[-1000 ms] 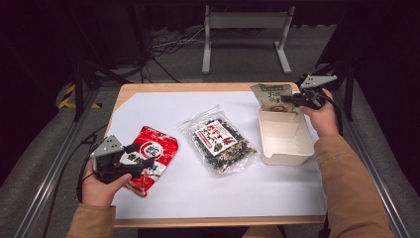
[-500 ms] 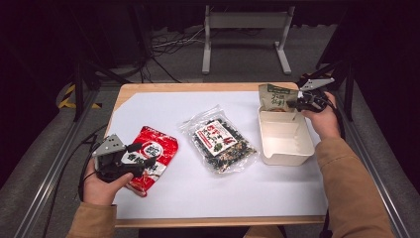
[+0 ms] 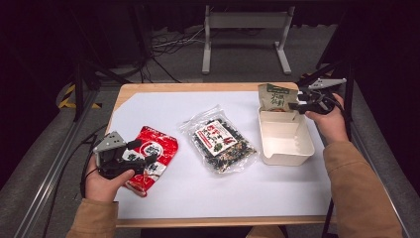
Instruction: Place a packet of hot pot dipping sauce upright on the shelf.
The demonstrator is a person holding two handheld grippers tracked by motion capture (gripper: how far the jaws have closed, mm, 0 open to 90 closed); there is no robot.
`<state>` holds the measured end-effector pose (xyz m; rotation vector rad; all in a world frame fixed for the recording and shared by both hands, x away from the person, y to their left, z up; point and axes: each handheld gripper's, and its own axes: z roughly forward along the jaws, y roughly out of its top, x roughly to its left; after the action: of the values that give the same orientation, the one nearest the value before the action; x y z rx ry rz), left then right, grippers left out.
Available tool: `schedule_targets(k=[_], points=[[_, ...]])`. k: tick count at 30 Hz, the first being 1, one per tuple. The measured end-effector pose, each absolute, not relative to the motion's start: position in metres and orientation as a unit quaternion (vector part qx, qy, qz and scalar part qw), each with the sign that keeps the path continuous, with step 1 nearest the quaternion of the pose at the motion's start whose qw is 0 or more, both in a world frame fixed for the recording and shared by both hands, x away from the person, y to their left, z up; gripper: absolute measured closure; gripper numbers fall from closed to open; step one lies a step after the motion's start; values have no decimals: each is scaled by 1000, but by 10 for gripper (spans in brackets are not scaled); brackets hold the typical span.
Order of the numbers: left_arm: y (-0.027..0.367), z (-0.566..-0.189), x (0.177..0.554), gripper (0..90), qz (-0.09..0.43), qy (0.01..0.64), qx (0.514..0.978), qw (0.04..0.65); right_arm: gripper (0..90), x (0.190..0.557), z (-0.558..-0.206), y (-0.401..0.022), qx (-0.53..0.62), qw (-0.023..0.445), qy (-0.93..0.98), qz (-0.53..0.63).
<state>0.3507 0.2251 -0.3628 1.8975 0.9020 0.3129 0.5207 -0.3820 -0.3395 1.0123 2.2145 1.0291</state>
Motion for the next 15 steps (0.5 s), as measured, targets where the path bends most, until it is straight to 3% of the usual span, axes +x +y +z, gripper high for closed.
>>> schedule_targets(k=[15], points=[[227,-359,362,209,137,369,783,482,402,478,-324,-382,365,252,798,407]])
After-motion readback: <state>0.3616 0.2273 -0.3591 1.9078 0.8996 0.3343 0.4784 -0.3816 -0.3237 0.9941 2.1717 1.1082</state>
